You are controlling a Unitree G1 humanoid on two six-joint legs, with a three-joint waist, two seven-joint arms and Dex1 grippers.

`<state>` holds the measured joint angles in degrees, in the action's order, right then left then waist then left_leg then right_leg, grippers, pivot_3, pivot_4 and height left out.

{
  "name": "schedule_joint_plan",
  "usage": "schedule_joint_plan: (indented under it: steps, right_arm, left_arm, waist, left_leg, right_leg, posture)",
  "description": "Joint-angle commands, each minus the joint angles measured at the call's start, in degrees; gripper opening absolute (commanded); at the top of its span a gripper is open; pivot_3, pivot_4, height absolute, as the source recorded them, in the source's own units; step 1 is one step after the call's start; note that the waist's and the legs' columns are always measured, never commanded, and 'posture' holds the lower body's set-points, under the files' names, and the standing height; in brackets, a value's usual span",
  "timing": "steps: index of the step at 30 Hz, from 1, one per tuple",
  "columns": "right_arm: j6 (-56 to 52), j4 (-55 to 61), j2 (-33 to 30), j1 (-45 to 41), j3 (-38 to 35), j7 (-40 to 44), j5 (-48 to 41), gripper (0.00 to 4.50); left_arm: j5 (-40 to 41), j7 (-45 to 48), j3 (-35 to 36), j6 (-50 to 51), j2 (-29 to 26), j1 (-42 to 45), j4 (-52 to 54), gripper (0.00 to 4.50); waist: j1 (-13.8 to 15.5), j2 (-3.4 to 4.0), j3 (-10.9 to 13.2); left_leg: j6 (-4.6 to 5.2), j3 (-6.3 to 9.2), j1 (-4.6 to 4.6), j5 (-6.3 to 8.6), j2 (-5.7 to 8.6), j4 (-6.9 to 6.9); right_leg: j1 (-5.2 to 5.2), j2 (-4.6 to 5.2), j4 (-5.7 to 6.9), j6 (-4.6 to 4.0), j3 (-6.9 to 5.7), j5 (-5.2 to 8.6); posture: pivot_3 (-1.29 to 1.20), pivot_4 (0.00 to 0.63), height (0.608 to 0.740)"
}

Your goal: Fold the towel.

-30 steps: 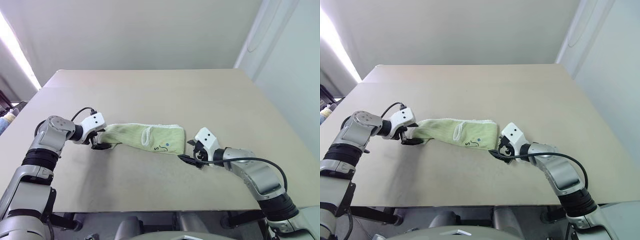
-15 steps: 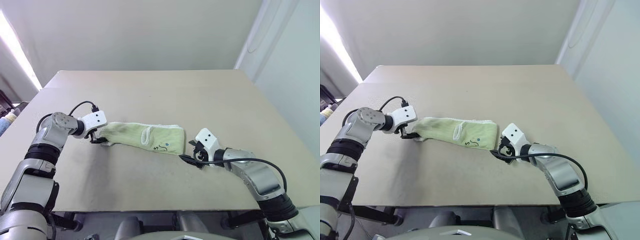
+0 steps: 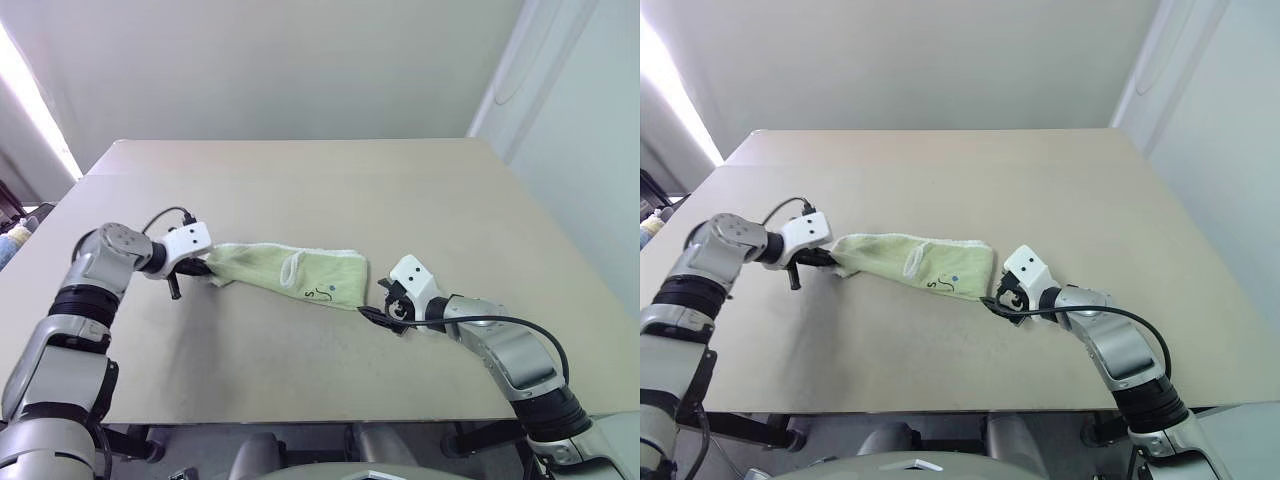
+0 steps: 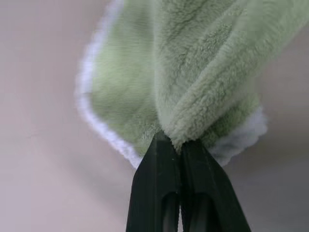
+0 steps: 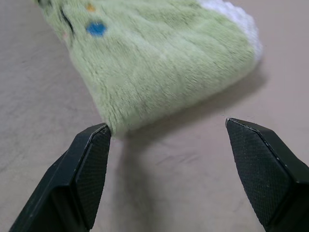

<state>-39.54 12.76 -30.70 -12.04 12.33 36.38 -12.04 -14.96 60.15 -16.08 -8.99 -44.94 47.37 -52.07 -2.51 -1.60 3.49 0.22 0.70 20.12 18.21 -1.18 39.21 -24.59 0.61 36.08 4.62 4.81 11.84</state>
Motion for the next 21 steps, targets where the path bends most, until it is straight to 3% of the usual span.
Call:
schedule_joint_plan:
  steps: [1,5,11,13,21]
  right_arm:
    - [1.2,0.4,0.5,-1.5,-1.1,0.2,0.0,3.96]
    - [1.7,0.3,1.0,-2.3,-1.0,0.4,-0.1,3.96]
    - [1.3,1.5,2.9,-4.5,-1.1,-0.1,-0.9,3.96]
    - [0.9,2.2,3.3,-4.6,-1.0,0.0,-0.9,3.96]
    - [0.1,3.4,4.2,-5.5,-2.6,1.6,-3.9,3.96]
  left_arm:
    - [-5.6,-6.9,-2.4,-14.0,-1.9,4.4,-3.5,0.04]
    - [-27.8,-23.6,-17.3,-31.2,-4.9,9.4,-2.8,0.04]
    - [-20.6,-18.0,-15.4,-40.2,-1.7,9.6,-4.4,0.04]
    - [-23.5,-19.8,-16.9,-42.1,-1.8,10.7,-4.2,0.04]
    - [-48.3,-47.4,-29.4,-46.1,-1.1,21.0,-5.2,0.04]
  waist:
    - [0.1,0.0,0.0]
    - [0.2,-0.01,0.0]
    - [0.2,0.0,0.0]
    - [0.1,0.0,0.0]
    - [0.3,-0.03,0.0]
  left_leg:
    - [0.0,0.0,0.01,0.0,0.0,0.0]
    - [0.0,-0.03,0.06,0.0,0.02,0.0]
    - [0.0,-0.08,0.11,0.0,0.01,-0.02]
    - [0.0,-0.07,0.12,0.0,0.01,-0.02]
    - [0.0,-0.07,0.15,0.0,0.02,-0.01]
  right_leg:
    - [0.0,0.01,-0.01,0.0,0.0,0.0]
    - [0.0,0.03,-0.07,0.02,0.01,-0.01]
    - [-0.08,0.02,-0.04,0.01,0.03,-0.01]
    - [-0.08,0.02,-0.02,0.01,0.03,-0.01]
    - [-0.08,0.03,-0.06,0.22,0.03,-0.11]
  posture:
    - [0.0,0.0,0.712]
    - [0.0,0.0,0.712]
    - [0.0,0.0,0.712]
    - [0.0,0.0,0.712]
    - [0.0,0.0,0.712]
